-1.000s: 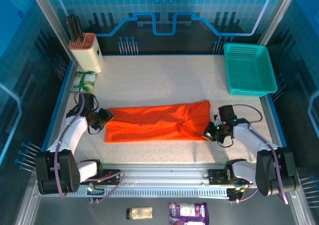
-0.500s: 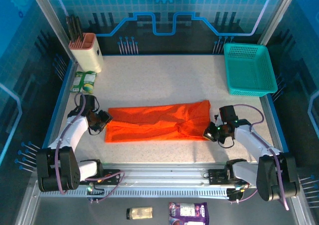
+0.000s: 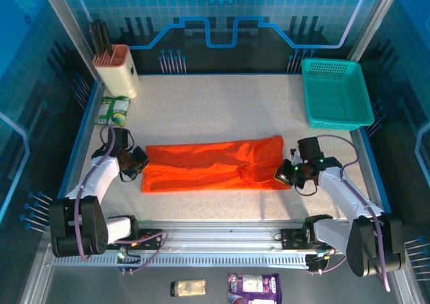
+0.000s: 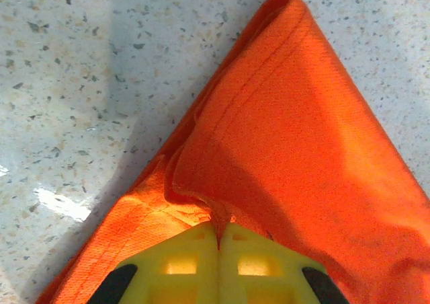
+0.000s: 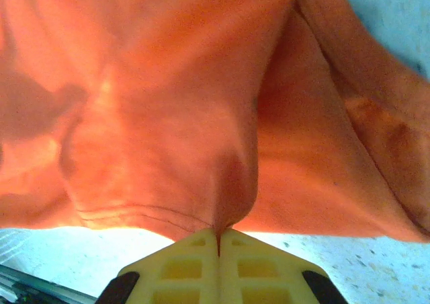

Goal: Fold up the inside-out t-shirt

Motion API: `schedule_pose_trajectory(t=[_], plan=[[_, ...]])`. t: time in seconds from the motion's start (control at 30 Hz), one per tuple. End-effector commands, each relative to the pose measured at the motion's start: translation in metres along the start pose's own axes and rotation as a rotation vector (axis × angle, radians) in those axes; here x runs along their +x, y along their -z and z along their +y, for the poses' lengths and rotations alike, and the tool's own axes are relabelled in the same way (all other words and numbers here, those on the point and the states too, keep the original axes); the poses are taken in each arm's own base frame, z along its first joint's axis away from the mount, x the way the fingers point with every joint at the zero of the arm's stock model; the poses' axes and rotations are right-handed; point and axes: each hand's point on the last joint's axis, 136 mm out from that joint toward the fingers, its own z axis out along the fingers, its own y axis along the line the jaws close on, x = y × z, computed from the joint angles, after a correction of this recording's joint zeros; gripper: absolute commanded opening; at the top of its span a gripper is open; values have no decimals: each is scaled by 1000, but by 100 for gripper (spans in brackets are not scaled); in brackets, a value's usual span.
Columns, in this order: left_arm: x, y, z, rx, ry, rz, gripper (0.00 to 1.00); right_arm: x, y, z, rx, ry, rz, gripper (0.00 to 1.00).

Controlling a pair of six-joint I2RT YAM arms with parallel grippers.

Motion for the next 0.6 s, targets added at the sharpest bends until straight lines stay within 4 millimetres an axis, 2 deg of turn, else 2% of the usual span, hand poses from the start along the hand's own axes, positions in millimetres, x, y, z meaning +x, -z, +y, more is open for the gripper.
schedule_pose_trajectory(t=[0.0, 0.17, 0.27, 0.57], plan=[[-22, 13, -30, 79, -30, -41, 0, -33, 23, 22, -26, 43, -94, 0], [-50, 20, -58, 107, -72, -77, 0, -80, 30, 49, -64, 68, -141, 0], [-69, 20, -78, 126, -96, -84, 0, -117, 35, 72, -105, 89, -187, 0], [-114, -8, -117, 123, -141, -44, 0, -209, 15, 112, -161, 119, -228, 0]])
